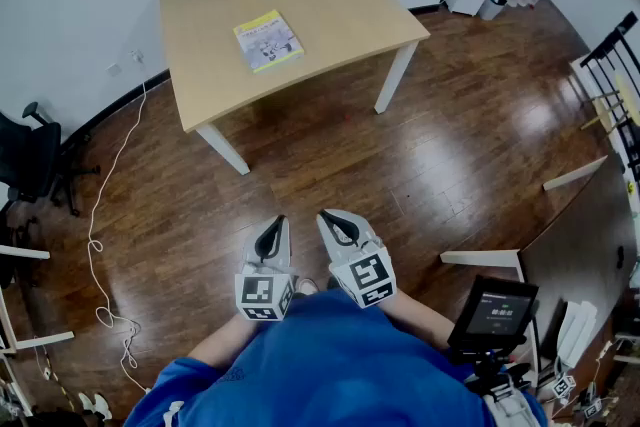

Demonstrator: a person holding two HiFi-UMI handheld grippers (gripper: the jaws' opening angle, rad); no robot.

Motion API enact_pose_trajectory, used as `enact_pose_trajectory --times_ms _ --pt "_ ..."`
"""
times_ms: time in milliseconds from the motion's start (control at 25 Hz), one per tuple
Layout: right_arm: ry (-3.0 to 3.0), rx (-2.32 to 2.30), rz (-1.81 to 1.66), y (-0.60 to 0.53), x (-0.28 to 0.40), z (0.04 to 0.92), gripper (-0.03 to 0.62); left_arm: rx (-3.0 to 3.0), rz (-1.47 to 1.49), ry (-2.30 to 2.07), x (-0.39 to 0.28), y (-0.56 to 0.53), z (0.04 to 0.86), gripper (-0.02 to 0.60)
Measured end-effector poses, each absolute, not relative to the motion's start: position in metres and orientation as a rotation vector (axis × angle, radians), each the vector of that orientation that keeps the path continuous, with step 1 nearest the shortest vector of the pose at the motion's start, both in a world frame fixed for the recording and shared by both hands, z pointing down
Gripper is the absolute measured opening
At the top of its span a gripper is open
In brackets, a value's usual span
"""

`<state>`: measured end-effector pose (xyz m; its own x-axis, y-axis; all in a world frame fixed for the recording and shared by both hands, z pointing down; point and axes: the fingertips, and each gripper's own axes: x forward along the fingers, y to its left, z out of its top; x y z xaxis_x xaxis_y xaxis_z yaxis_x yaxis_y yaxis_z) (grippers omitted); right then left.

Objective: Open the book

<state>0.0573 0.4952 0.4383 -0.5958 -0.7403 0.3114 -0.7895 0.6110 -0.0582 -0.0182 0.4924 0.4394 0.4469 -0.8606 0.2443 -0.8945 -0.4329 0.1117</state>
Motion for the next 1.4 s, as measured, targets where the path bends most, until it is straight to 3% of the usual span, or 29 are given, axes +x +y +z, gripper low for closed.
enact_pose_trajectory --times_ms 800,1400 --pt "-2.687 1.073 0.277 0.3 0.144 0.431 0.003 2.36 0.284 -1.718 0.061 0.306 0.429 0.006" --pt "-2.685 1.009 0.334 0.245 0.131 0.456 0.003 2.277 0.311 -1.788 0.04 0.261 0.445 0.006"
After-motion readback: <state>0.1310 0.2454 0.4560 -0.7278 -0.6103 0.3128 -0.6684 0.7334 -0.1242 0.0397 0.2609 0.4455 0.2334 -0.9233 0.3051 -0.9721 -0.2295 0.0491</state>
